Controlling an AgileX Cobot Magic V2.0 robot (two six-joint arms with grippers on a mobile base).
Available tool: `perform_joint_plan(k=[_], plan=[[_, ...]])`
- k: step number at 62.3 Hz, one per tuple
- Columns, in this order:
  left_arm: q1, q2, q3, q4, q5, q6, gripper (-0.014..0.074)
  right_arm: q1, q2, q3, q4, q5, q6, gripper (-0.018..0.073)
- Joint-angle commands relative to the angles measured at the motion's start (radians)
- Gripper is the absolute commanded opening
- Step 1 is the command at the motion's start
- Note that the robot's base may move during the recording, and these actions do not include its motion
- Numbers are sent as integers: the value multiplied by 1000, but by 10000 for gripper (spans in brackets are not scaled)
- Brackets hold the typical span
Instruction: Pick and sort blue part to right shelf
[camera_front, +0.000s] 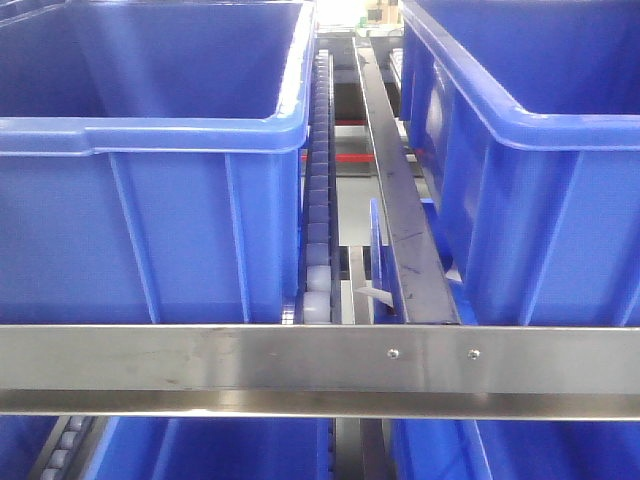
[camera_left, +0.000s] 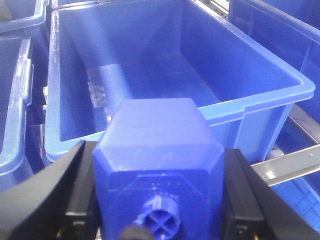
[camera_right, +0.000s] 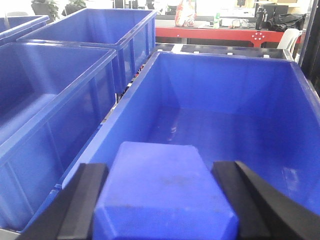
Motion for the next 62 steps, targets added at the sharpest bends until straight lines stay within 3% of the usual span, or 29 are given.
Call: perform_joint_plan(k=[1, 40, 47, 62], plan=[[-5, 18, -27, 5, -91, 1, 323, -2, 17, -25, -26, -89, -6, 155], [-5, 18, -27, -1, -98, 1, 323, -2, 17, -25, -26, -90, -6, 155], [-5, 24, -27, -5, -148, 1, 323, -2, 17, -25, -26, -90, -6, 155], [-5, 304, -160, -46, -202, 1, 323, -2, 17, -25, -26, -90, -6, 155]])
